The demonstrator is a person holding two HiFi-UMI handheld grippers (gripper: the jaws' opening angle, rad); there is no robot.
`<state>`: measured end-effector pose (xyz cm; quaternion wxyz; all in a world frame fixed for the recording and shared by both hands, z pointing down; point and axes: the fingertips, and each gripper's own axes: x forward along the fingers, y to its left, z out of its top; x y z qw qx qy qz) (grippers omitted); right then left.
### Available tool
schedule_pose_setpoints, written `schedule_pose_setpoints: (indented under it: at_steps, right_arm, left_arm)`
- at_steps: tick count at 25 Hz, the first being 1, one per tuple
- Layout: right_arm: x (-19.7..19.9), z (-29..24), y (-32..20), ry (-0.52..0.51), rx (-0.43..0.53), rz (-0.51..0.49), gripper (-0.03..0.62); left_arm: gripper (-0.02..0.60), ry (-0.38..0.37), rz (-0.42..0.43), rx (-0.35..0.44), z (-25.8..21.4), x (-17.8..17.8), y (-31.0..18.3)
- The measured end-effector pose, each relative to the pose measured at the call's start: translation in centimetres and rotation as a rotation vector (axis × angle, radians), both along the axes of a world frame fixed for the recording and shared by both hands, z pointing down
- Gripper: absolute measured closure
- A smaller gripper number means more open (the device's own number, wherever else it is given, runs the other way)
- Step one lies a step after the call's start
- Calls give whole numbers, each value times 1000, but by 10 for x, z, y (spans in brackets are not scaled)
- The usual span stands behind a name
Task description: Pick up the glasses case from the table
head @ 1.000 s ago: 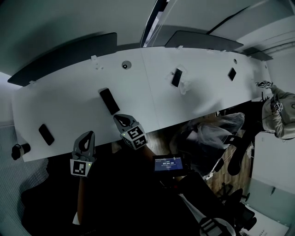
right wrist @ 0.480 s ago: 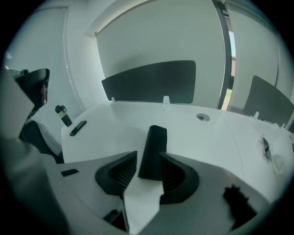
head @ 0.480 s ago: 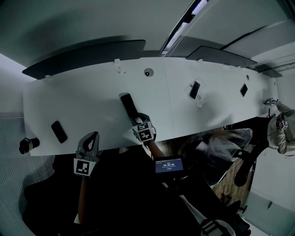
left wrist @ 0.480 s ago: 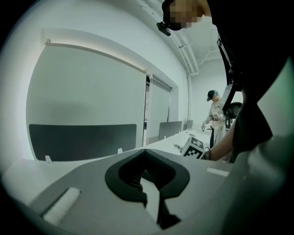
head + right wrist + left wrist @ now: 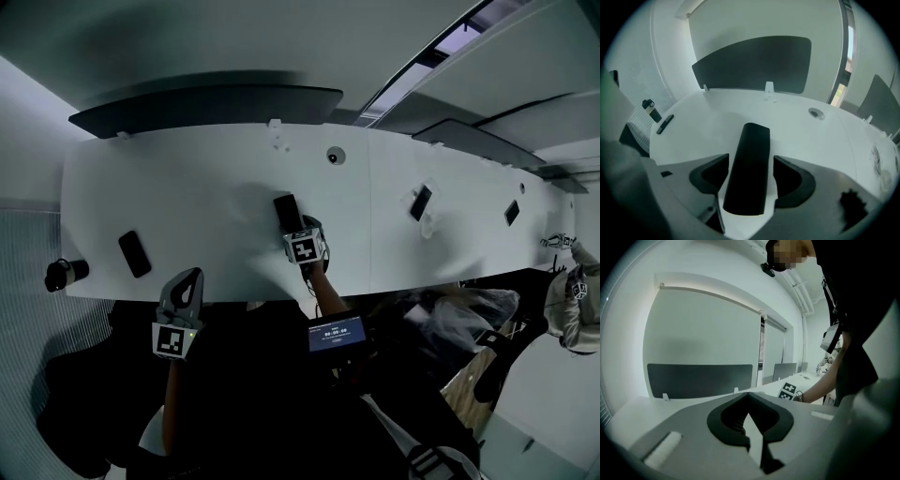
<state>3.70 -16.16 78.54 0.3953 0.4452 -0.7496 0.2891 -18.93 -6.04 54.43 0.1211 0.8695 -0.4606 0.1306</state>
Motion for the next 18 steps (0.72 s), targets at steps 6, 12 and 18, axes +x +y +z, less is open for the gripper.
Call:
schedule_pose_setpoints:
  at_steps: [6,12,18]
  right_arm:
    - [-7,21,-9,91,-82,-17,304]
    - [-6,33,-11,98,-161,-2,299]
    - [-5,37,-12,129,-248,-17,293]
  left_arm:
    - [577,7,-40,-18,3,-11,-1]
    - [577,9,-53,-16,6,-11,-3]
    - [577,20,-76,-18,9,-12,-4]
